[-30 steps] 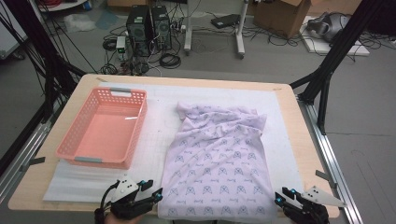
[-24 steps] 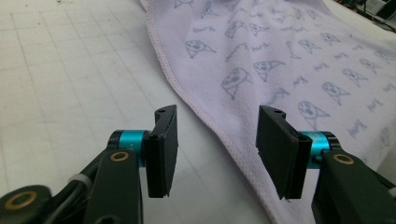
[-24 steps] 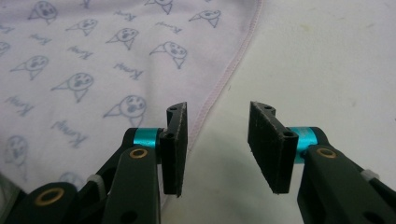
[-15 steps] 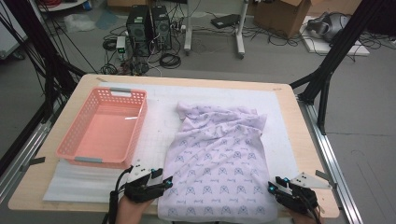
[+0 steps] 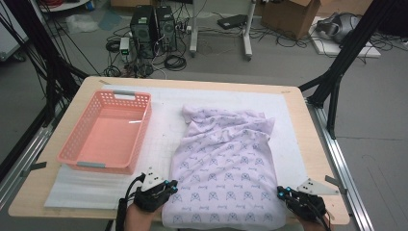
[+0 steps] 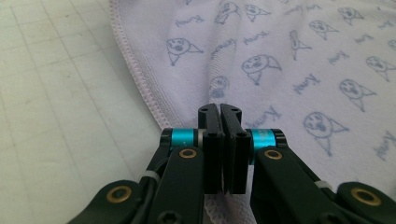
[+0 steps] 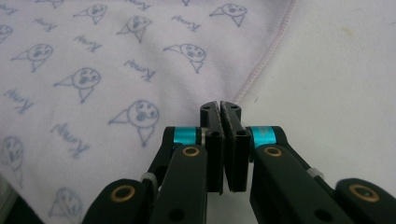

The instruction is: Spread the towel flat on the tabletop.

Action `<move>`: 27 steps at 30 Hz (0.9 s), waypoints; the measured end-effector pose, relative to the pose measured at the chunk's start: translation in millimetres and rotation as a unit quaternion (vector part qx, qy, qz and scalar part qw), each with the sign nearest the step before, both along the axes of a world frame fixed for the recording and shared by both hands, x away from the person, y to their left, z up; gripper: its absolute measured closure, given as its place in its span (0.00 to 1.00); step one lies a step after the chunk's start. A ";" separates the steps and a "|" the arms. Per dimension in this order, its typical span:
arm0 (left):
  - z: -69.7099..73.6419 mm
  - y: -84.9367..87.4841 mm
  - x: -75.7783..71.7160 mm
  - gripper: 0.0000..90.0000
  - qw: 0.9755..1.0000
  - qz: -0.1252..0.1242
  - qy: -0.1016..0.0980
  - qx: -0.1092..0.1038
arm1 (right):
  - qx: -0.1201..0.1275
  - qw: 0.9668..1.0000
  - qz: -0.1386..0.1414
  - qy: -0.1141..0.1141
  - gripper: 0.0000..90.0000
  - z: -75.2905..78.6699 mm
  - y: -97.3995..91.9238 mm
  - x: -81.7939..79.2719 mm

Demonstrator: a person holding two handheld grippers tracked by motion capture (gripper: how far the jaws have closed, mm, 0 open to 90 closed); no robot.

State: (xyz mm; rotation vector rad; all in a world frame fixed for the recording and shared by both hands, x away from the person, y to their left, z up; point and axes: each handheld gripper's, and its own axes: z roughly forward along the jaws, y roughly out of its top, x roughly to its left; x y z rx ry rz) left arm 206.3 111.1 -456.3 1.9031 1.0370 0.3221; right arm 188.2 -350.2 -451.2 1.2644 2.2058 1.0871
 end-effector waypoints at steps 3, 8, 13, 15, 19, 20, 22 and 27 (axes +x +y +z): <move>0.6 4.9 -6.6 0.97 1.000 -0.003 0.002 -0.012 | 0.011 1.000 0.004 0.004 0.99 0.2 -4.7 -7.4; 0.3 6.9 -23.9 0.97 1.000 -0.012 0.000 -0.012 | 0.005 1.000 0.010 0.006 0.99 2.5 -5.9 -26.2; -3.1 8.8 -41.1 0.93 1.000 -0.024 -0.008 -0.016 | 0.010 1.000 0.014 0.017 0.99 3.5 -8.8 -39.5; -3.4 10.7 -37.8 0.73 1.000 -0.015 -0.016 -0.020 | 0.011 1.000 0.015 0.016 0.96 2.0 -8.3 -40.1; -0.6 16.5 -23.3 0.61 0.999 0.000 -0.017 -0.045 | 0.018 1.000 0.002 -0.001 0.80 2.8 -5.6 -34.4; 0.2 17.1 -19.3 0.60 0.999 0.003 -0.017 -0.050 | 0.018 1.000 0.000 -0.006 0.79 3.9 -5.6 -32.4; 0.6 17.0 -10.9 0.59 0.998 0.004 -0.015 -0.054 | 0.020 1.000 -0.014 -0.013 0.77 5.4 -5.9 -27.5; 1.1 11.5 17.3 0.59 0.999 0.007 -0.002 -0.035 | 0.007 0.999 -0.029 -0.015 0.76 5.4 -2.8 -10.1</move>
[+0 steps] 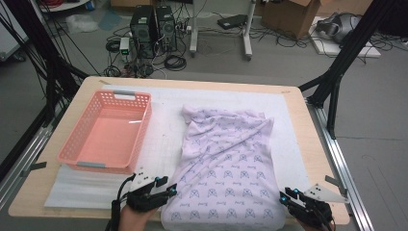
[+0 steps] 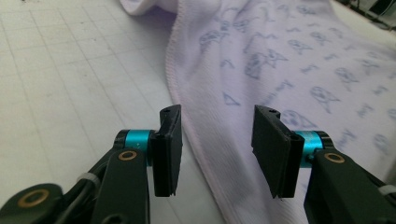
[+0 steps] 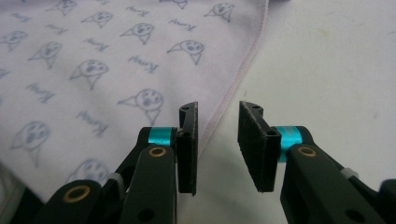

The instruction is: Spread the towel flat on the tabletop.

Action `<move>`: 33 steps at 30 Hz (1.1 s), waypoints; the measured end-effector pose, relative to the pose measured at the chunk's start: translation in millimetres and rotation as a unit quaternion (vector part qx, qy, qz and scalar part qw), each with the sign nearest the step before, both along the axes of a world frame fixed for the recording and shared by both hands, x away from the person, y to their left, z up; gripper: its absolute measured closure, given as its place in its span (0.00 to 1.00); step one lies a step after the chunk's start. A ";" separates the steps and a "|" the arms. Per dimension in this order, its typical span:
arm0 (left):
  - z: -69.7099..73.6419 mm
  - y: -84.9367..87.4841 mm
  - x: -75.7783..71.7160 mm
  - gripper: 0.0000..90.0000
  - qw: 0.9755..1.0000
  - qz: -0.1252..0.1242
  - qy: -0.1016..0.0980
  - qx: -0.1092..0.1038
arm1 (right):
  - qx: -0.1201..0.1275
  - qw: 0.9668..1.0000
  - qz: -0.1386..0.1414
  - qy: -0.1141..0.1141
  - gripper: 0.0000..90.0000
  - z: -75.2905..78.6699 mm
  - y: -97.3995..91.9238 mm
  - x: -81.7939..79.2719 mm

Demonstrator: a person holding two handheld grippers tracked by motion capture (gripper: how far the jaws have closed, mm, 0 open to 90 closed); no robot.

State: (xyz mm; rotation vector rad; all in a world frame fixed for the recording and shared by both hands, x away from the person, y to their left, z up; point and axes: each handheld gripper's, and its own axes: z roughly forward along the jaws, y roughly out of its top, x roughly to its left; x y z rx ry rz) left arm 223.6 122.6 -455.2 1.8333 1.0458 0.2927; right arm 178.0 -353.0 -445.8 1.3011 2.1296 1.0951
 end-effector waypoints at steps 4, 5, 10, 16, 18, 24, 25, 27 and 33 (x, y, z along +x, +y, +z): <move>0.3 -6.5 20.7 0.57 1.000 0.005 0.023 0.009 | 0.001 1.000 -0.003 0.004 0.75 -1.1 6.1 16.7; -0.1 -8.9 23.4 0.57 1.000 0.003 0.027 0.012 | 0.001 1.000 -0.003 0.007 0.75 -2.1 8.3 20.3; -0.2 -16.8 21.8 0.69 0.999 0.002 0.014 0.038 | -0.002 1.000 0.006 0.017 0.91 -6.5 14.1 27.9; 0.6 -16.6 7.8 0.96 0.999 -0.012 0.015 0.045 | 0.002 0.999 0.020 0.026 0.97 -4.7 11.1 20.0; -0.4 -13.4 -2.7 0.96 0.999 -0.015 0.015 0.036 | 0.005 0.999 0.024 0.028 0.97 -4.3 8.2 14.6; 1.2 0.1 -27.4 0.96 0.999 -0.021 0.007 0.028 | 0.009 0.999 0.032 0.030 0.98 -1.9 0.8 -6.1; 2.3 2.5 -30.3 0.96 0.999 -0.019 0.005 0.028 | 0.009 0.999 0.034 0.028 0.98 -1.2 -0.8 -9.9; 3.0 6.6 -36.5 0.96 1.000 -0.024 0.009 0.018 | 0.012 0.999 0.037 0.030 0.98 -0.6 -4.9 -17.1; -0.4 3.7 -42.2 0.75 0.999 -0.035 0.006 0.018 | 0.011 0.998 0.041 0.040 0.94 -0.4 -9.6 -30.0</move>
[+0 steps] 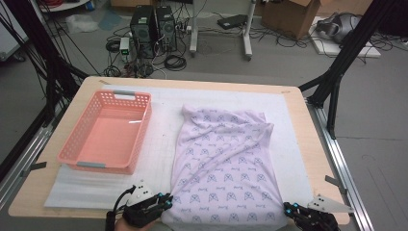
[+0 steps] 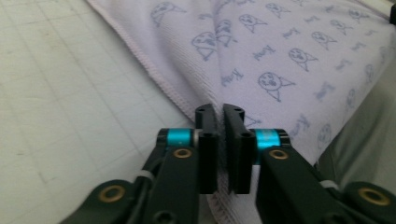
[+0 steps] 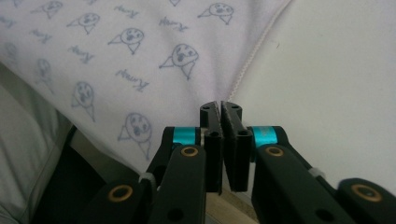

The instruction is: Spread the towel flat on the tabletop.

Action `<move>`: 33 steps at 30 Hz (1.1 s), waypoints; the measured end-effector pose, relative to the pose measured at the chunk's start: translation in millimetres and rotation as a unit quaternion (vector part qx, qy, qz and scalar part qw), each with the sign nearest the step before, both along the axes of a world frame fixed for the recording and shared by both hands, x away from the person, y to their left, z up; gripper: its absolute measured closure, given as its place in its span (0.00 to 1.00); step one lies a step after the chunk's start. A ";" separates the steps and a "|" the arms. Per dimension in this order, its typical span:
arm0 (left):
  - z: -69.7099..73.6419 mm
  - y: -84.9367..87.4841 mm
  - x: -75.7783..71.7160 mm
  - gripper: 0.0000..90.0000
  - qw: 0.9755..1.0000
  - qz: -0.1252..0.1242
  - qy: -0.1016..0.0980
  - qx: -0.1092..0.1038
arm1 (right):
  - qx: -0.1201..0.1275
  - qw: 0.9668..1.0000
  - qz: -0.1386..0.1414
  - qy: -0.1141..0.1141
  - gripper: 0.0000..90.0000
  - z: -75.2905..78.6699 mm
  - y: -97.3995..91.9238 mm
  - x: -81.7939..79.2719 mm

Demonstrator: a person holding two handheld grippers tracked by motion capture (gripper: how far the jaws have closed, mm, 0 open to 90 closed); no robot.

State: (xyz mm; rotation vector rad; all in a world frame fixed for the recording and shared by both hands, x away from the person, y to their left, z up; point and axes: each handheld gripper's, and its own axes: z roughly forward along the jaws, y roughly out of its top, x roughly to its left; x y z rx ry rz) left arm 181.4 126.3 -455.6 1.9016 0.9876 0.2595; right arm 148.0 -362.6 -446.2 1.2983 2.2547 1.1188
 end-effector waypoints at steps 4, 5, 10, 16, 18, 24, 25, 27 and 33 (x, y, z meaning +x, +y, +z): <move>2.6 2.7 15.2 0.60 0.999 0.028 -0.005 -0.021 | 0.014 1.000 -0.017 -0.019 0.79 4.4 0.2 6.4; 3.4 3.1 19.6 0.60 0.999 0.031 -0.006 -0.018 | 0.013 0.999 -0.020 -0.023 0.79 4.7 1.2 9.3; 3.7 -3.2 47.7 0.59 0.999 0.044 0.010 -0.010 | -0.003 0.999 -0.037 -0.031 0.73 2.3 7.8 30.4; 0.3 -24.6 57.5 0.58 0.999 0.027 0.006 0.020 | -0.011 0.999 -0.039 -0.013 0.77 -3.9 18.6 54.1; 0.5 -26.3 53.2 0.77 0.999 0.030 -0.007 0.041 | -0.010 0.999 -0.034 -0.017 0.91 -4.8 20.2 55.0; 0.6 -14.7 32.4 0.96 0.999 0.030 0.004 0.024 | -0.005 1.000 -0.008 -0.009 0.98 -3.4 16.2 41.3; 0.2 -11.4 27.2 0.96 0.999 0.028 0.004 0.021 | -0.005 1.000 -0.007 -0.009 0.98 -3.1 14.6 36.9; 0.2 -5.3 19.6 0.96 0.999 0.027 0.002 0.018 | -0.001 1.000 -0.004 -0.007 0.98 -2.6 11.0 27.6; 2.8 6.6 1.9 0.96 1.000 0.019 0.002 0.012 | 0.002 1.000 -0.002 0.000 0.98 -2.0 -1.9 0.1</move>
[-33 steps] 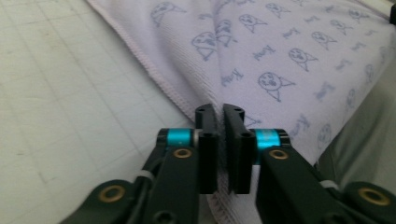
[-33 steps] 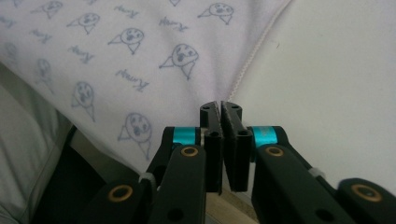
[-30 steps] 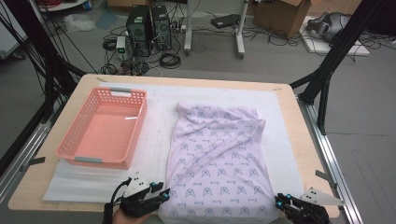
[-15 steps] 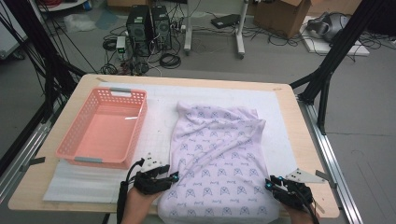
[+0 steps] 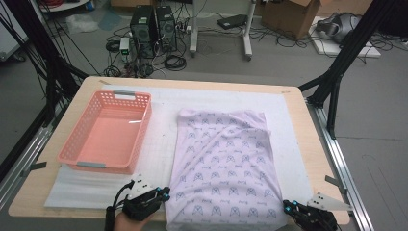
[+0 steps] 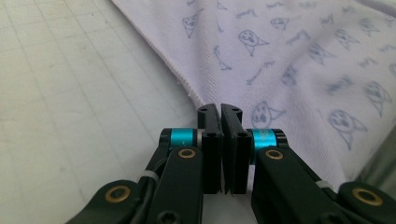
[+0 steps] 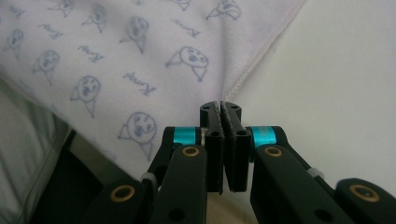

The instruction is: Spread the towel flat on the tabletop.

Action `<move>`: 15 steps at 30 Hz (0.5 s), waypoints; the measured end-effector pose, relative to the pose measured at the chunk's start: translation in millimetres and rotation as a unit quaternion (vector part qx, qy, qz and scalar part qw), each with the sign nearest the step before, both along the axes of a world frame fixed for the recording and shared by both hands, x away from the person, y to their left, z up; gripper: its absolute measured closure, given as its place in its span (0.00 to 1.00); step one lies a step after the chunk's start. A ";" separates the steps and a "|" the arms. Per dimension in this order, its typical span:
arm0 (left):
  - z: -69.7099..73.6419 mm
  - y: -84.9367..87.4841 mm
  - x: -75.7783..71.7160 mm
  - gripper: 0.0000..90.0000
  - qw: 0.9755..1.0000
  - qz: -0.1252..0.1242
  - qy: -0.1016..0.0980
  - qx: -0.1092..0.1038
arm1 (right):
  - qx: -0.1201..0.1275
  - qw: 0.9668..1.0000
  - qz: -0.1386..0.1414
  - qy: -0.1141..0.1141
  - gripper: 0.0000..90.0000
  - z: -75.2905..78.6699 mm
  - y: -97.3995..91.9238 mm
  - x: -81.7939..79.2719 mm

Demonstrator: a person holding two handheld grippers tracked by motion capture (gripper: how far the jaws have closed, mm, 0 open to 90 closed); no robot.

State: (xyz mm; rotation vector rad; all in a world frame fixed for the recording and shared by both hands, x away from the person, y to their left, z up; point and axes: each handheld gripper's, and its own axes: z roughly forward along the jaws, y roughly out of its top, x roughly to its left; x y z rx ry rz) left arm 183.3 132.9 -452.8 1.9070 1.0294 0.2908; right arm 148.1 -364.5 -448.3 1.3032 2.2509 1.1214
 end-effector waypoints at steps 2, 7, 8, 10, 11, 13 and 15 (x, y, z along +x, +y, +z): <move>-0.6 0.6 -2.7 0.95 1.000 -0.009 0.001 0.001 | 0.002 1.000 0.001 0.002 0.98 -1.4 -4.2 -6.3; 0.7 0.3 7.2 0.68 1.000 0.010 -0.010 -0.020 | 0.020 1.000 -0.014 -0.013 0.83 4.4 -5.8 -5.1; 1.2 -0.3 10.4 0.66 1.000 0.015 -0.009 -0.025 | 0.022 0.999 -0.017 -0.018 0.83 5.9 -4.9 -2.7; 1.3 -2.3 17.1 0.63 1.000 0.016 -0.008 -0.025 | 0.019 0.999 -0.021 -0.026 0.82 7.8 -1.9 3.2; 0.9 -3.1 20.6 0.63 0.999 0.018 -0.008 -0.026 | 0.015 0.999 -0.022 -0.028 0.81 8.0 0.0 6.8; 0.7 -4.8 28.0 0.63 0.999 0.020 -0.002 -0.025 | -0.001 0.999 -0.025 -0.032 0.81 7.2 3.9 15.1; 0.8 -7.3 34.9 0.61 0.999 0.023 0.001 -0.025 | -0.010 0.999 -0.029 -0.031 0.80 5.7 7.7 24.6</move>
